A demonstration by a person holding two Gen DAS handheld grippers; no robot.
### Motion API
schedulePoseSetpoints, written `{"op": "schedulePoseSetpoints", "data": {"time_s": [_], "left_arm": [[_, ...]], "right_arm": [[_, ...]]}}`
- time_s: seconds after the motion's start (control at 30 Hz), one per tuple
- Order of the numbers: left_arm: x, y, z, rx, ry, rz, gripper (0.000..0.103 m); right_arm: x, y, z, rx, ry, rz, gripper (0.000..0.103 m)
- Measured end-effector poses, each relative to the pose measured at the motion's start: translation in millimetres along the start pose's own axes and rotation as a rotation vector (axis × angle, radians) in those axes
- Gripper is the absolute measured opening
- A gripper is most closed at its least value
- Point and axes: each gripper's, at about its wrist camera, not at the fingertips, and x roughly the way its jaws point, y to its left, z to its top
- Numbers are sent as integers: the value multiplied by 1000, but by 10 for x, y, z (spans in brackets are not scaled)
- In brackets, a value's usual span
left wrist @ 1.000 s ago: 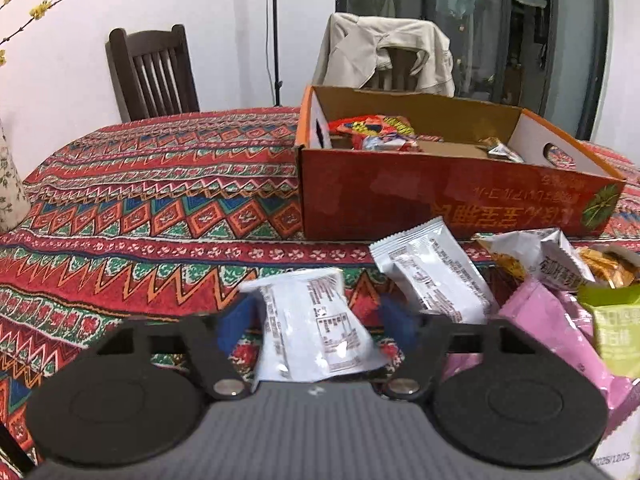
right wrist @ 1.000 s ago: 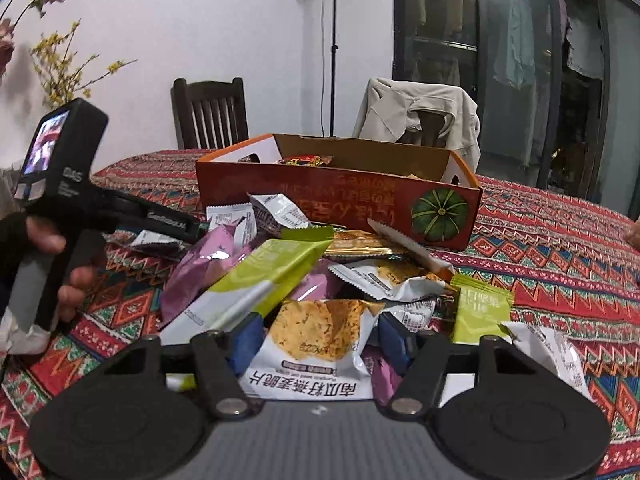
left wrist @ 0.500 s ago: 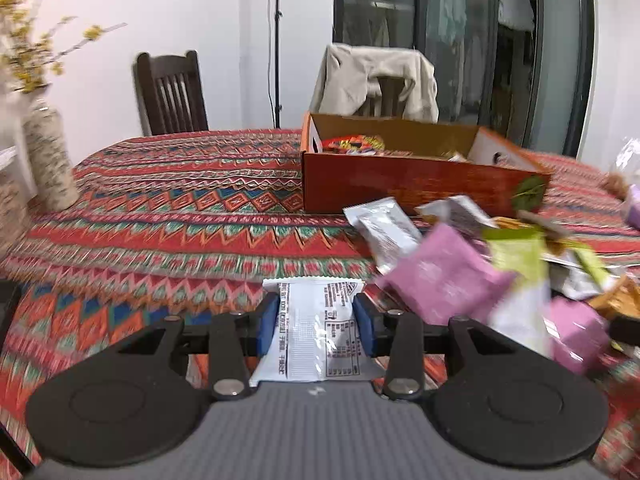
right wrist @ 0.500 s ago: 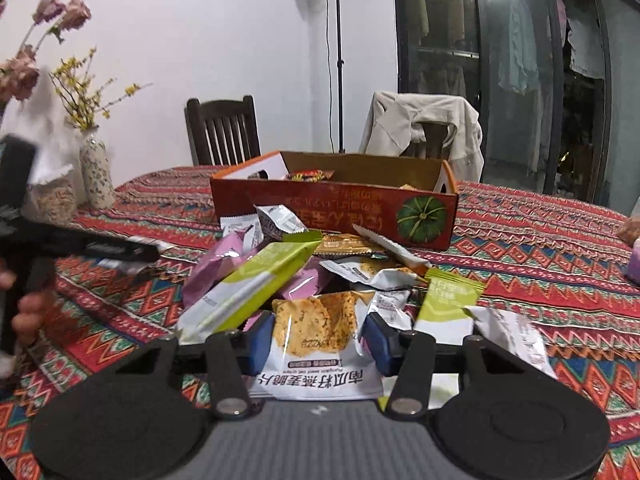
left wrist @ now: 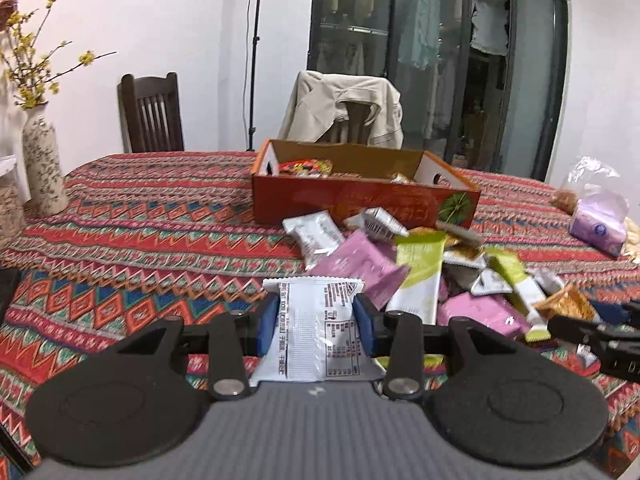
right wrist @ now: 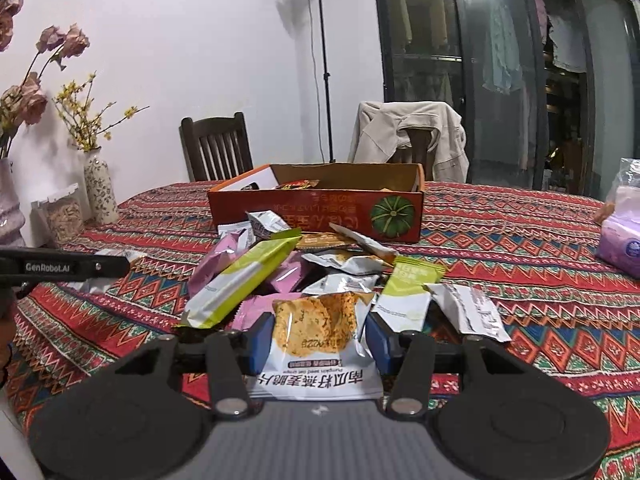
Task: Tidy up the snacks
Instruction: 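Carry both packets over the box and open both tools to drop them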
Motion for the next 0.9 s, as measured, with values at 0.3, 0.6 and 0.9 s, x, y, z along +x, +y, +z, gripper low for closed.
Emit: {"op": "schedulePoseSetpoints", "data": {"time_s": [0.3, 0.6, 0.9], "left_arm": [[538, 42, 861, 37, -70, -88, 41], [1903, 160, 1615, 61, 20, -4, 41], [2764, 332, 1449, 71, 152, 20, 42]], "right_arm": [[244, -311, 448, 97, -28, 163, 49], [1329, -819, 1492, 145, -41, 179, 49], [2730, -1008, 1691, 53, 136, -45, 49]]}}
